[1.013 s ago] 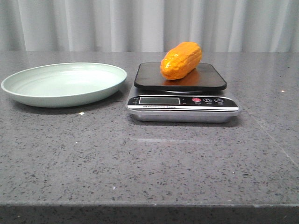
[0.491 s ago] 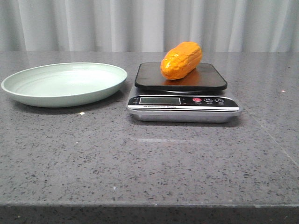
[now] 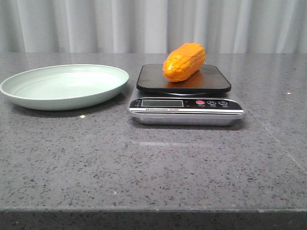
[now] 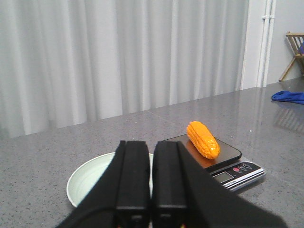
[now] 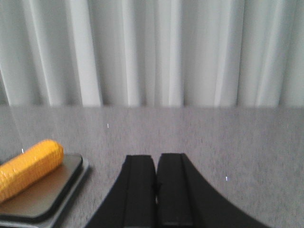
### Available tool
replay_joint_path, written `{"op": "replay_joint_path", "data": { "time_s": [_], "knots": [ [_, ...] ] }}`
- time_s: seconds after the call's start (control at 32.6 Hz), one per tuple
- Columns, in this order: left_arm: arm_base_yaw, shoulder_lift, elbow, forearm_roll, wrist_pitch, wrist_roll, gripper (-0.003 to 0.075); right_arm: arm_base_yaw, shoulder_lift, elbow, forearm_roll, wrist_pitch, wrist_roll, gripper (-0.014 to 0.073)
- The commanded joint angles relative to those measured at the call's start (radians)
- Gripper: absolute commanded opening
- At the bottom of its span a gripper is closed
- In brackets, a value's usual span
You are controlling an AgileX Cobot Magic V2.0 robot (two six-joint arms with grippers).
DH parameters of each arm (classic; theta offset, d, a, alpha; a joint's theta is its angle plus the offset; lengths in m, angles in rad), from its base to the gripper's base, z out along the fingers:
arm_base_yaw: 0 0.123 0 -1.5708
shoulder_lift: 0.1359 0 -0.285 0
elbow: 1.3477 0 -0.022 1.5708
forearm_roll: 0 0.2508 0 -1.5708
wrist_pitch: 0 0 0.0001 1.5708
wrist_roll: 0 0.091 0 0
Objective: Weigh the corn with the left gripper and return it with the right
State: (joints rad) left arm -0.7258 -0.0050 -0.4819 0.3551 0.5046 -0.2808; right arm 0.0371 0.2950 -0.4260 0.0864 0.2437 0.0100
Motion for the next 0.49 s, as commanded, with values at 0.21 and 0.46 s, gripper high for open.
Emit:
{"op": "replay_joint_path", "data": {
  "time_s": [0.21, 0.46],
  "knots": [
    [-0.009, 0.005, -0.022, 0.001, -0.077, -0.001, 0.0127, 0.001, 0.125, -0.050, 0.048, -0.020, 0.002, 0.0155],
    [-0.009, 0.005, -0.022, 0.001, -0.077, -0.001, 0.0127, 0.039, 0.215, -0.077, 0.148, 0.074, 0.002, 0.0469]
  ]
}}
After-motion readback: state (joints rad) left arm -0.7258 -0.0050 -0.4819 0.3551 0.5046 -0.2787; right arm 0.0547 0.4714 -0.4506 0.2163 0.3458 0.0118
